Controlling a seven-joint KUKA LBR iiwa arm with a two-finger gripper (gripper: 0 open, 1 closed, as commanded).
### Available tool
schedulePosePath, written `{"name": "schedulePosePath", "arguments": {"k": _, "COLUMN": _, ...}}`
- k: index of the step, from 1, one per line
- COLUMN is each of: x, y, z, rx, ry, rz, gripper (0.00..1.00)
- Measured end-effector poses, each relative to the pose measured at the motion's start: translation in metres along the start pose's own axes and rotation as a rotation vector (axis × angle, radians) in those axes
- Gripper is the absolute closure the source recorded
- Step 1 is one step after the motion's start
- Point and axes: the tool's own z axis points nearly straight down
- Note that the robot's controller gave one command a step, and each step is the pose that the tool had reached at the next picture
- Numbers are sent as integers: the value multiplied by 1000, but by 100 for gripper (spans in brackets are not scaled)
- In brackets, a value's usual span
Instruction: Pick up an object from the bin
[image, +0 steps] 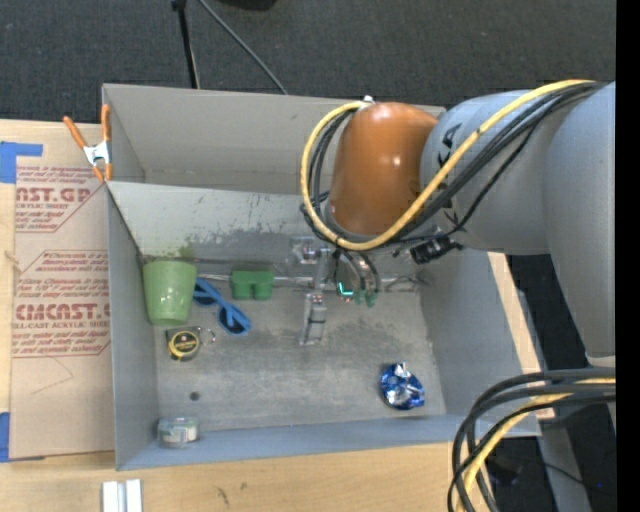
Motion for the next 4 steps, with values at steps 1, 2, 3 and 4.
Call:
{"name": "schedulePosePath", "arguments": {"k": 1, "x": -14, "y": 32, "z": 93, "rx": -2, "ry": -11, "rz": 44, "gripper": 0}}
{"name": "schedulePosePath", "arguments": {"k": 2, "x": -13, "y": 87, "z": 91, "rx": -2, "ry": -8, "rz": -43, "gripper": 0}}
{"name": "schedulePosePath", "arguments": {"k": 3, "x": -13, "y": 84, "z": 91, "rx": -1, "ry": -10, "rz": -38, "gripper": 100}}
{"name": "schedulePosePath", "arguments": {"k": 4, "x": -2, "y": 92, "z": 56, "rx": -2, "ry": -10, "rz": -2, "gripper": 100}}
